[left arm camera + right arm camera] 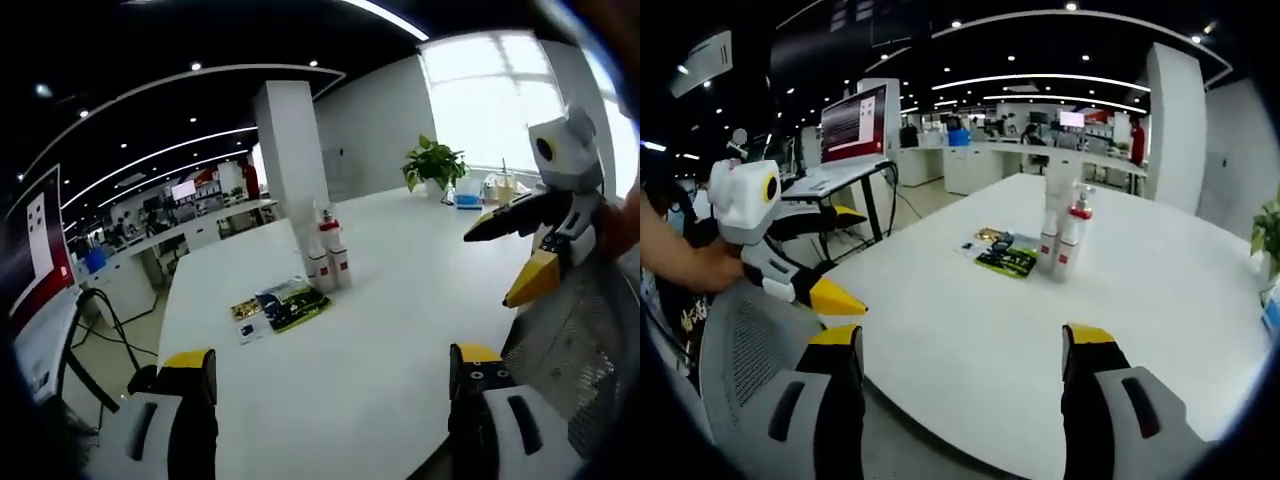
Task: Arrange the skincare products in the storage area until every visible bottle or jar stands upright without overlapping.
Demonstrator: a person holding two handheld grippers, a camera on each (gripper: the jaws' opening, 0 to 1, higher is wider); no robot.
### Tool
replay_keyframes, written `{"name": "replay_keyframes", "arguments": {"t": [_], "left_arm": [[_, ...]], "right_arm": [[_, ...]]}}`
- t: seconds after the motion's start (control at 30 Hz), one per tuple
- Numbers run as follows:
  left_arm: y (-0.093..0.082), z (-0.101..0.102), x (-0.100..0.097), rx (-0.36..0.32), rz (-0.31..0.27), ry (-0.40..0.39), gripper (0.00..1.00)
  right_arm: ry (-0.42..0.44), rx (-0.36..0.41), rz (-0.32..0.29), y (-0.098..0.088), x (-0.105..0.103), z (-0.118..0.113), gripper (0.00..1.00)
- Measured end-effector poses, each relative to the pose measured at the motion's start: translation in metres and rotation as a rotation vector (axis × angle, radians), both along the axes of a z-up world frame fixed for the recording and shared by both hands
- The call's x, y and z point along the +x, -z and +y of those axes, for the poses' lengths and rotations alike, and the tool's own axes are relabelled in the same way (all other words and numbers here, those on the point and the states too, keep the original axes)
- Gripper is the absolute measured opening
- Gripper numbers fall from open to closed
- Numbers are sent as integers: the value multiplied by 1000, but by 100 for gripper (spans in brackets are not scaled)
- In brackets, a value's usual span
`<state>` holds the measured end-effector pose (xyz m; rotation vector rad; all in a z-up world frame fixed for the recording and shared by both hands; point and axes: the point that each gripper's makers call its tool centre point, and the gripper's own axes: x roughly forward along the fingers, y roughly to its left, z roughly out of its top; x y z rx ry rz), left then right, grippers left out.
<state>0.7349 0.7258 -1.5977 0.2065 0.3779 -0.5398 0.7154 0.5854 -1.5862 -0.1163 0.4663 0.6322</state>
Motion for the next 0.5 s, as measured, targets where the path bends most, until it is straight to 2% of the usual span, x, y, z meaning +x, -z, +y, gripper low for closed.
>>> {"name": "replay_keyframes", "arguments": {"t": [0.33,0.5], "left_arm": [[0,-1,0,-13,2,4,100],[3,0,1,-41,29,-2,100]], "right_arm": [[-4,-5,3,1,-1,2,78],[5,-7,5,2,1,0,80]]}}
